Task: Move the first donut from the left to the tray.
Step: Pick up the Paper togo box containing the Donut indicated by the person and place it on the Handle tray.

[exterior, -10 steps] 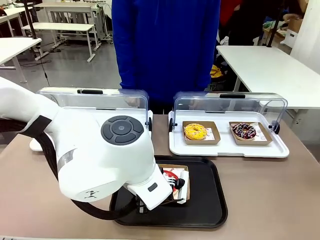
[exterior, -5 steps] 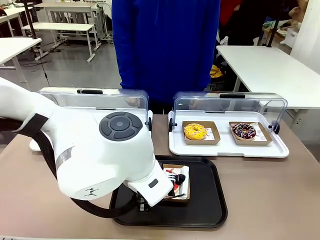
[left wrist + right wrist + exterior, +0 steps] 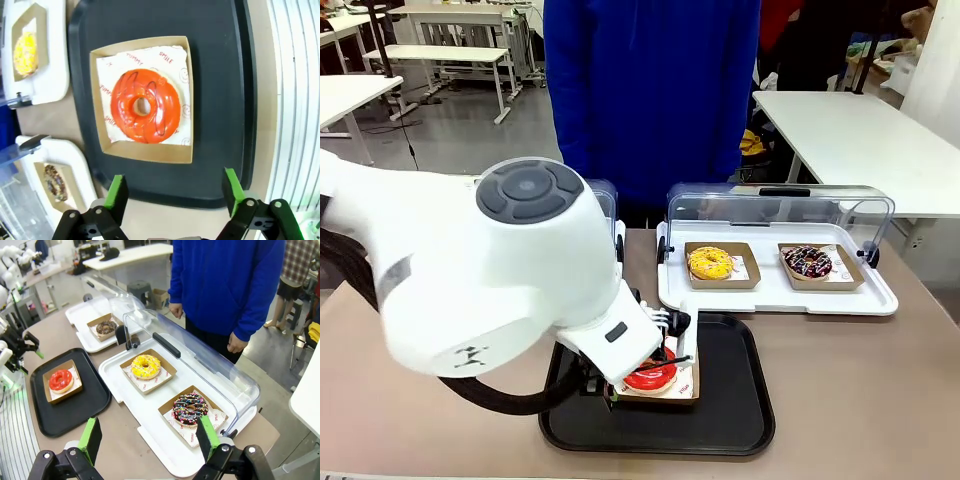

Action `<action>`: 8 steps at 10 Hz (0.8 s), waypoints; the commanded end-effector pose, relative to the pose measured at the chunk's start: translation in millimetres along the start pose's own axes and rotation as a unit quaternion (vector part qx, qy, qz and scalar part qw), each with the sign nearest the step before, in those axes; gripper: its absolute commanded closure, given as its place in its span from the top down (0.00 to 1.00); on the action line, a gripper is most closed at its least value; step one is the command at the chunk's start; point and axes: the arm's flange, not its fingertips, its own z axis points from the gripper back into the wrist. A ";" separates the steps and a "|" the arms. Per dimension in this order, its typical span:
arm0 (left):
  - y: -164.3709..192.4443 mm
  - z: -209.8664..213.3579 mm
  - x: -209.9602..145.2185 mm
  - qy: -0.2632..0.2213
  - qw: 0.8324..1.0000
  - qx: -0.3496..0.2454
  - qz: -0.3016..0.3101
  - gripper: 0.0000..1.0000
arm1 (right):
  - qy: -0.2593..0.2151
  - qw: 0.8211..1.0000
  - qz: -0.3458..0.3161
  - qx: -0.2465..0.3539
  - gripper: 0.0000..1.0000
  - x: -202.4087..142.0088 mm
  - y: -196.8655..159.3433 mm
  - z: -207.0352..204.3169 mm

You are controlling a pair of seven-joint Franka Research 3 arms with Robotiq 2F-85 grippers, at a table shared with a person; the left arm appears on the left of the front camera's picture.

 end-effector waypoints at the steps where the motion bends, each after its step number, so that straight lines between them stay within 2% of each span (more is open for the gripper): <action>1: -9.3 16.6 -20.0 -0.006 1.000 -0.016 -0.020 1.00 | -0.017 1.000 0.013 0.000 1.00 2.5 -3.1 -1.4; 2: -9.5 17.2 -20.5 -0.011 0.999 -0.030 -0.042 0.80 | -0.017 1.000 0.013 0.000 1.00 2.5 -3.1 -1.4; 3: 0.2 9.2 -1.3 -0.001 1.000 0.002 -0.007 0.80 | -0.017 1.000 0.013 0.000 1.00 2.5 -3.1 -1.4; 8: 0.2 9.2 -1.3 -0.001 1.000 0.002 -0.007 0.80 | -0.017 1.000 0.013 0.000 1.00 2.5 -3.1 -1.4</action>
